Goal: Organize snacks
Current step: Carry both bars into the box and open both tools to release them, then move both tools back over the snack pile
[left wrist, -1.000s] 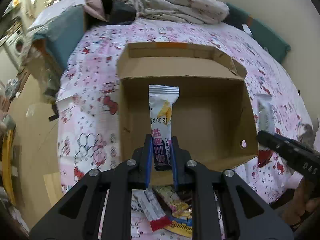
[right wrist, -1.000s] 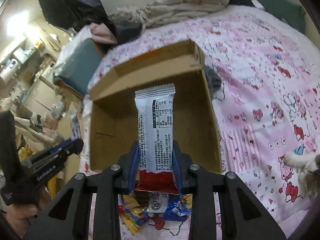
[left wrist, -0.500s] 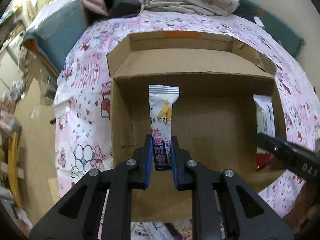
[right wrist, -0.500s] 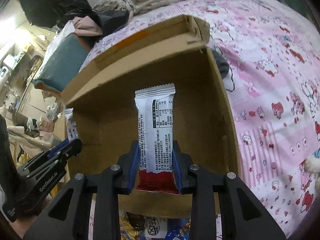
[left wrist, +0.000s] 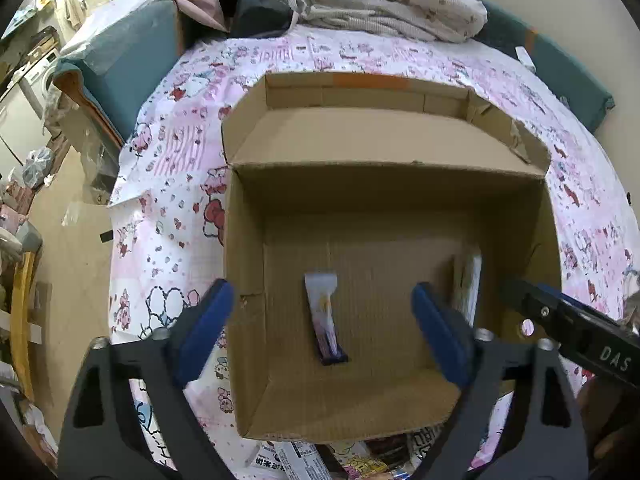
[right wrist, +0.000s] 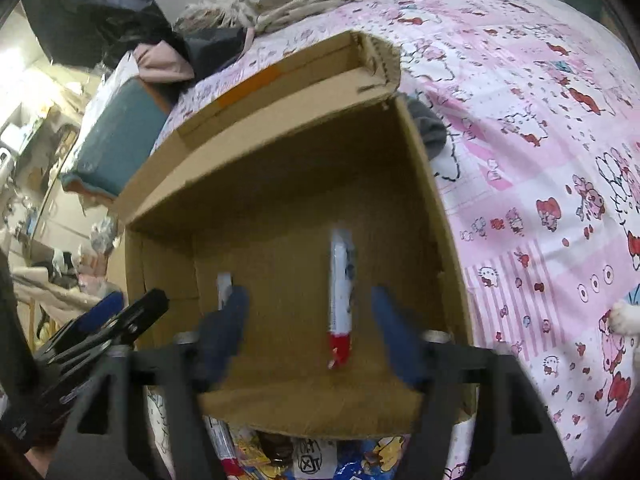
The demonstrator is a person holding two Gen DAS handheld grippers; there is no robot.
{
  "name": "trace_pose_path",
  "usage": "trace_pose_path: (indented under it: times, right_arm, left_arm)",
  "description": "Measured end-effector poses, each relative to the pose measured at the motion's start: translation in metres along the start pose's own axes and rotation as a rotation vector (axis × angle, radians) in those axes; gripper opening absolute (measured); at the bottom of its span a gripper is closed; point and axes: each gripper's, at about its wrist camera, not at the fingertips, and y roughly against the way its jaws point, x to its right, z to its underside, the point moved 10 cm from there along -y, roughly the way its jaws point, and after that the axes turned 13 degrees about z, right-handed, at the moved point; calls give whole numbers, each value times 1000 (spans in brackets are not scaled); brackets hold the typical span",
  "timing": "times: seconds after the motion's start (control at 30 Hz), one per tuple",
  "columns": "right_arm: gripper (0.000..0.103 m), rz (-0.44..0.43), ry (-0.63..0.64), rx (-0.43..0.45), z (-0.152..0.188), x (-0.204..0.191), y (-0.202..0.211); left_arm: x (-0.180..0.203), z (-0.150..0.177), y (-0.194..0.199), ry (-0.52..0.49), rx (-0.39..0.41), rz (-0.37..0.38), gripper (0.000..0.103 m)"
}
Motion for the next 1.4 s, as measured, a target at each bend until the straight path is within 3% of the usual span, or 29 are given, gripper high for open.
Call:
trace_pose_path:
  times: [0.13,0.3,0.73,1.1,1.4]
  right_arm:
    - [86,-5,20,-4,10,0,6]
    - [97,-4,53,65,19,-2,32]
    - [97,3,23,132,31,16,74]
    - [97,21,32,128,68,24,95]
    - [97,41,50,125,89,32,104]
  left_arm:
    - [2,0,11,41,36,23,90]
    - [9,9,20,31,58,36,90]
    - [0,40,63,6,107,-7,92]
    - [0,70,99,-3,156,70,92]
    - [-7,93,110,-1,147,75,93]
